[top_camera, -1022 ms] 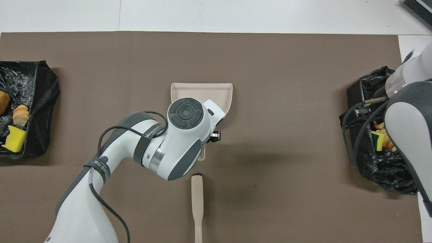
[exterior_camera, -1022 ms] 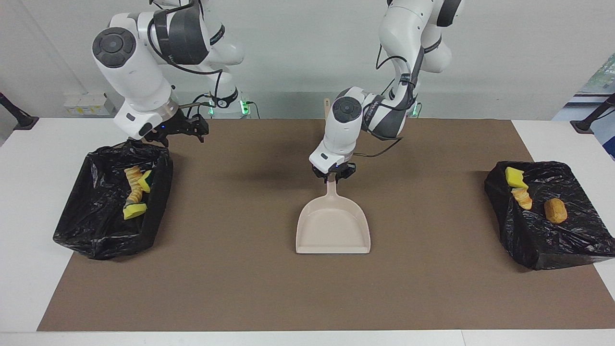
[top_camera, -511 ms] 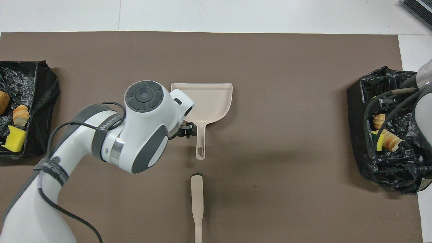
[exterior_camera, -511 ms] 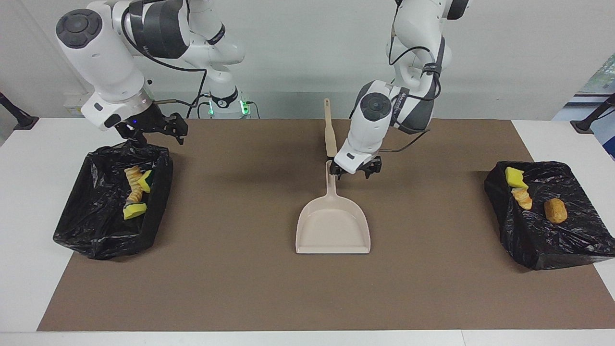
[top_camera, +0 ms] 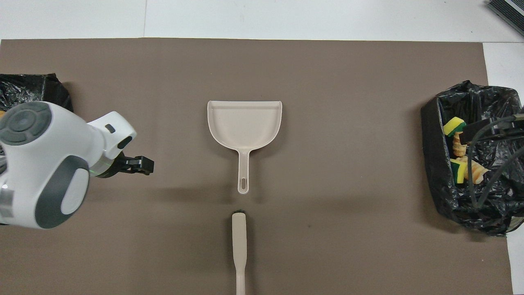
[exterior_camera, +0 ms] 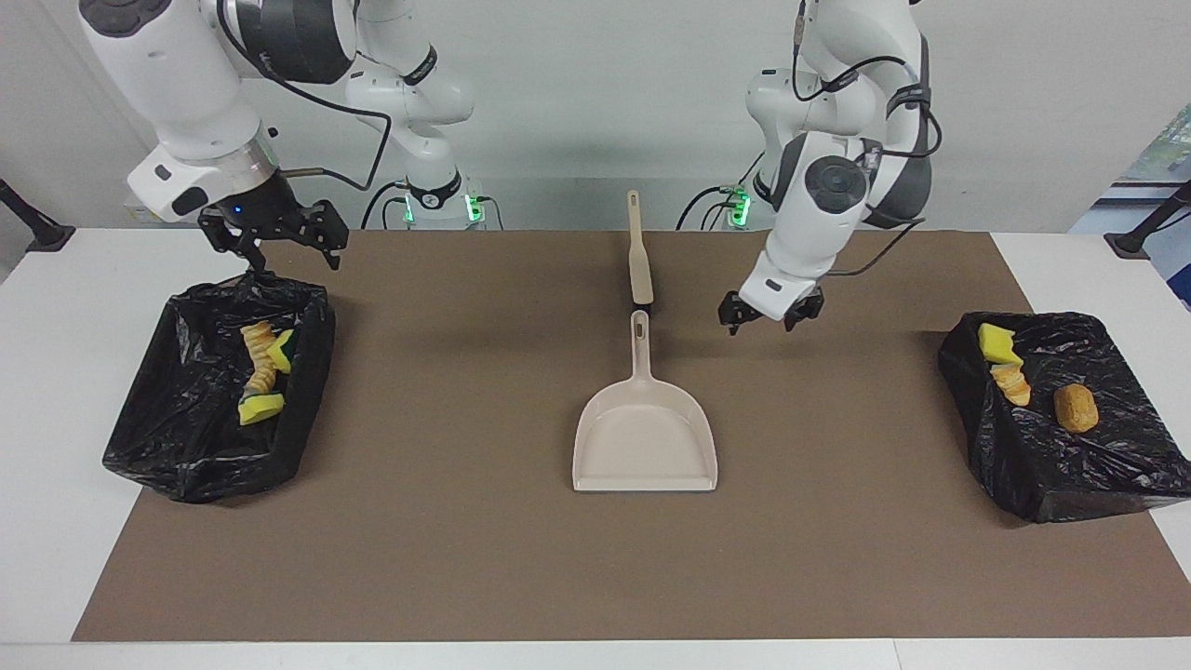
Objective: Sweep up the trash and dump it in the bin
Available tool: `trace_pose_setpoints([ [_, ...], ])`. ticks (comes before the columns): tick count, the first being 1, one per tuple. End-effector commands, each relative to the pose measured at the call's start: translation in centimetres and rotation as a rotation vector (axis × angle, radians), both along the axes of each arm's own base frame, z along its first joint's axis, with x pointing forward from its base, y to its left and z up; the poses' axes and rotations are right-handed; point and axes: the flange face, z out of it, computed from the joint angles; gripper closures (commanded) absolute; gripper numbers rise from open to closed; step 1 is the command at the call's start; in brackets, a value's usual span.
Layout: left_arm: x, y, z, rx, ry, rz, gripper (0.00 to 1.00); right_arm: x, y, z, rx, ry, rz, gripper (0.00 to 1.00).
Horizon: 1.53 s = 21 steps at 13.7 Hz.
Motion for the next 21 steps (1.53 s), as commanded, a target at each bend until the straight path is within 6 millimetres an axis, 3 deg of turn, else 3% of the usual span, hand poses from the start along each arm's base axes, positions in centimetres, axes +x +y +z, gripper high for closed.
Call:
trace_pose_setpoints([
  [1,-1.9,4.3,4.5,-0.002,-0.026,-0.072,0.00,-1.4,0.0,-1.2,0.018,-0.029,0.010,0.00],
  [6,-1.0,7.6,15.5,-0.011,-0.073,-0.100,0.00,-1.0,0.3,-1.0,0.062,-0.029,0.001,0.00],
  [10,1.7,7.6,20.4,-0.009,-0.088,-0.107,0.00,-1.1,-0.7,-0.4,0.043,-0.021,-0.008,0.00],
  [13,3.2,7.8,21.9,0.006,-0.061,-0.103,0.00,-2.1,-1.6,1.0,0.038,-0.012,-0.028,0.00],
  [21,2.5,8.0,22.2,0.006,-0.075,-0.090,0.00,-2.4,-1.3,1.0,0.026,0.004,-0.028,0.00],
])
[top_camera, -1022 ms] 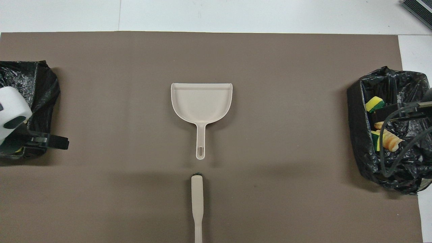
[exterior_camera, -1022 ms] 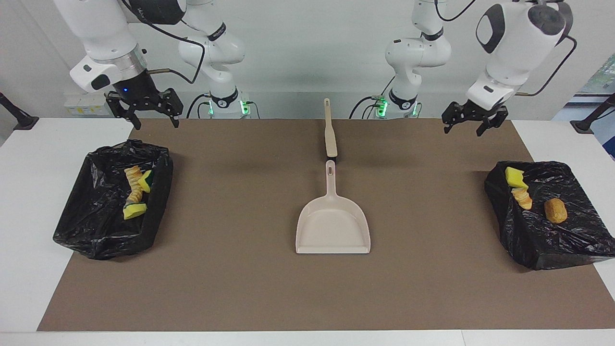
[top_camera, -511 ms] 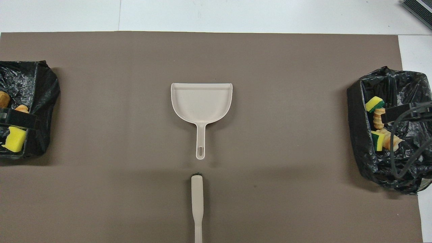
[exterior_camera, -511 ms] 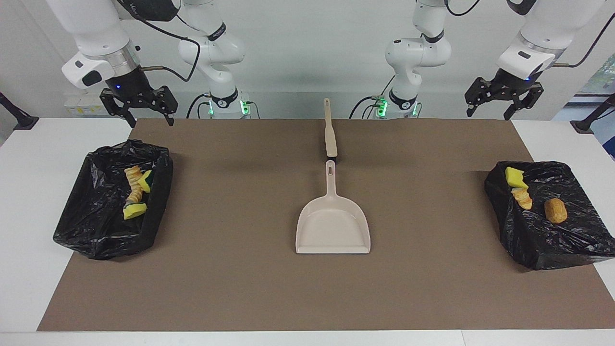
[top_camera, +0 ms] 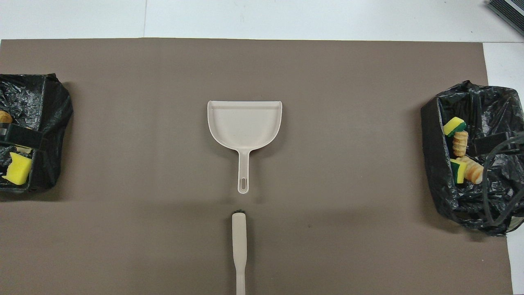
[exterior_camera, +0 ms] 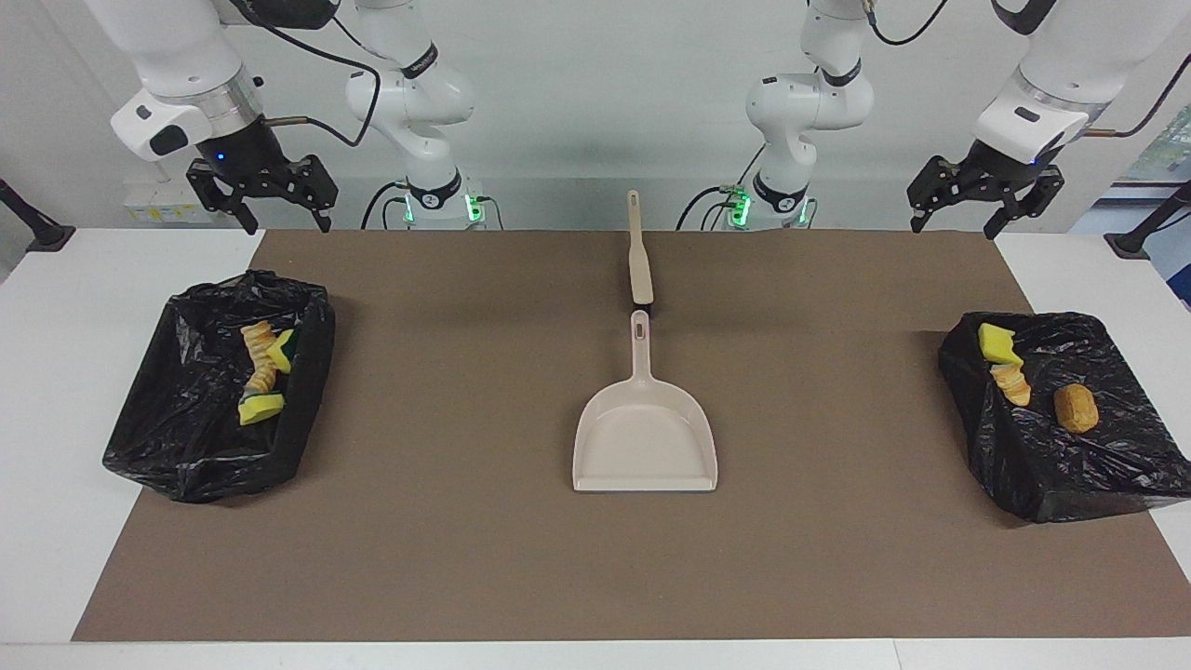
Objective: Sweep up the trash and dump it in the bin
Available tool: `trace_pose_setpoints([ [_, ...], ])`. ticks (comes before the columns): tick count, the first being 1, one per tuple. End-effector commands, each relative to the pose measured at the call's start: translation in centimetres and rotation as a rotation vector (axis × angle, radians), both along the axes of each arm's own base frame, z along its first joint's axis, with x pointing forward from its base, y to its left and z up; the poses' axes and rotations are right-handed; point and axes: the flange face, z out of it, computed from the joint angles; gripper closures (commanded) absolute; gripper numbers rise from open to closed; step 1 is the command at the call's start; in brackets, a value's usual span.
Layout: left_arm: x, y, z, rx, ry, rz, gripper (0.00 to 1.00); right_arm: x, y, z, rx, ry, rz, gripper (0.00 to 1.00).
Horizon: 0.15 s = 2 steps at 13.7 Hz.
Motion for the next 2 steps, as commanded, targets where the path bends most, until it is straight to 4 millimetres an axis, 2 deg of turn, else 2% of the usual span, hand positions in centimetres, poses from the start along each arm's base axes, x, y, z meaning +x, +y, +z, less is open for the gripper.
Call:
trace_pose_setpoints([
  [1,-0.27,0.53,0.63,0.014,0.009,0.006,0.00,-0.28,-0.07,0.26,-0.008,0.004,-0.001,0.00],
  [2,-0.31,0.38,0.80,0.015,0.004,0.003,0.00,-0.33,-0.07,0.22,-0.002,0.008,-0.008,0.00],
])
